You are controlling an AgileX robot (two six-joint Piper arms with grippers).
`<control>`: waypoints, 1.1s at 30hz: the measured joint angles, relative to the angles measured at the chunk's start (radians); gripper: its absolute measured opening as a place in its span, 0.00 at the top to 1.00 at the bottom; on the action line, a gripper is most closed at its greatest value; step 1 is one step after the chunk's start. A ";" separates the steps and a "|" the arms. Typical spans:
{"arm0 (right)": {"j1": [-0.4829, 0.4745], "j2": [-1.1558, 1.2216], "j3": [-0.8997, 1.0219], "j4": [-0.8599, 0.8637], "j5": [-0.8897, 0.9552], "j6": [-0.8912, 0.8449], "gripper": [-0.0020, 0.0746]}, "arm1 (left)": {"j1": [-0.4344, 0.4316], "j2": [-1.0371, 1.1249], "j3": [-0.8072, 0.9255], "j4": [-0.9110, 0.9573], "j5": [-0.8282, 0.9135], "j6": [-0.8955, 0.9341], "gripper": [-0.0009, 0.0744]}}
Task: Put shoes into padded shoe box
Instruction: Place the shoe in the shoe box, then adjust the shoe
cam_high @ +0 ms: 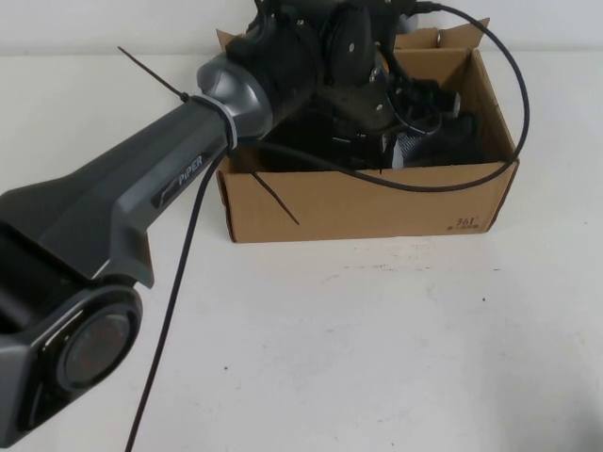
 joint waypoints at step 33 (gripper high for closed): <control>0.000 0.000 0.000 0.000 0.000 0.000 0.98 | -0.026 0.038 -0.002 -0.248 -0.176 0.262 0.40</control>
